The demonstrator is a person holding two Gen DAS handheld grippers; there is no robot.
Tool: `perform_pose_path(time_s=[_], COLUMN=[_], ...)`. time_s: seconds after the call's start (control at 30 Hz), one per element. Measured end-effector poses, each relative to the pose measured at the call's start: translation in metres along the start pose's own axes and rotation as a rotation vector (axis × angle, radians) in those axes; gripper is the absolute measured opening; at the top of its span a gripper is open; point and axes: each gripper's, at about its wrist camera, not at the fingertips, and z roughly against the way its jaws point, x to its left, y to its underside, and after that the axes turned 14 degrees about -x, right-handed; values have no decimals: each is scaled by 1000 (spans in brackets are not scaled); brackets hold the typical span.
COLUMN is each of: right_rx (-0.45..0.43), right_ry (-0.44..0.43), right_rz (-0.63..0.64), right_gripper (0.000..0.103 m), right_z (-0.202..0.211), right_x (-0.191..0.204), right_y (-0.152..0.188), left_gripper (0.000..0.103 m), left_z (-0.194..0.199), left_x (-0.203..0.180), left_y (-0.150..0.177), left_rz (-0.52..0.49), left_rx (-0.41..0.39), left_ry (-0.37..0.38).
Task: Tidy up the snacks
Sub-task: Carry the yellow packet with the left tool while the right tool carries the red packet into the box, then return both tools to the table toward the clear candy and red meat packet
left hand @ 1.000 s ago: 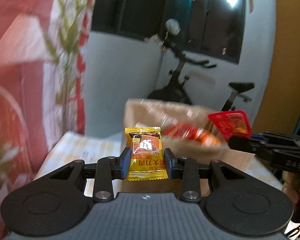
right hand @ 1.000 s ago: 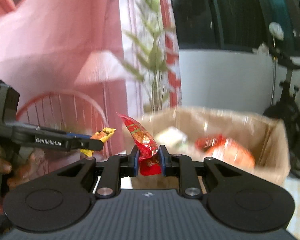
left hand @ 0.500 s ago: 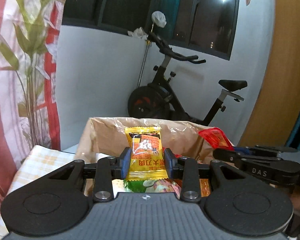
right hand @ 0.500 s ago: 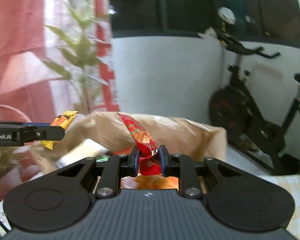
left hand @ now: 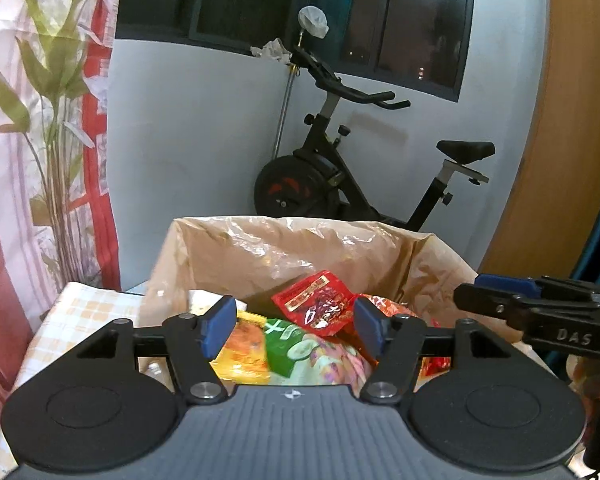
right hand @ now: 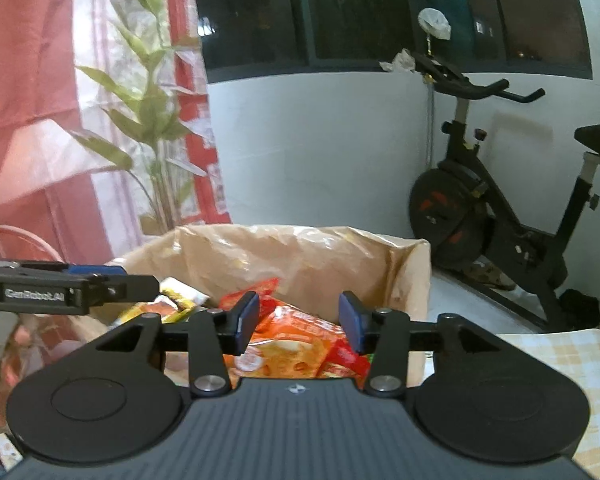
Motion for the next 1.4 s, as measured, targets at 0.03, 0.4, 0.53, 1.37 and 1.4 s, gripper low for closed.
perform_pose_path(time_s=[0.03,0.4,0.53,1.37,1.4], right_rx=[-7,-16,18,671,669], right_ry=[-9,-189,-243,-252,-256], right_rz=[-4,-10,17,-93,-97], right_gripper=[48,48,48,51,53], right_z=[3,49,58,12,11], right_x=[3,42,57,78,79], right_y=[-1,18,34,183,183], left_gripper=[67,67,66,62,62], left_z=[6,81,92,86,86], left_x=[1,28,39,60,60], left_y=[0,22,47,131,132], left_rz=[-4,-15,20,132,134], left_rx=[-4,16,57,208,210], left_ry=[0,-10,-49,-133,-136])
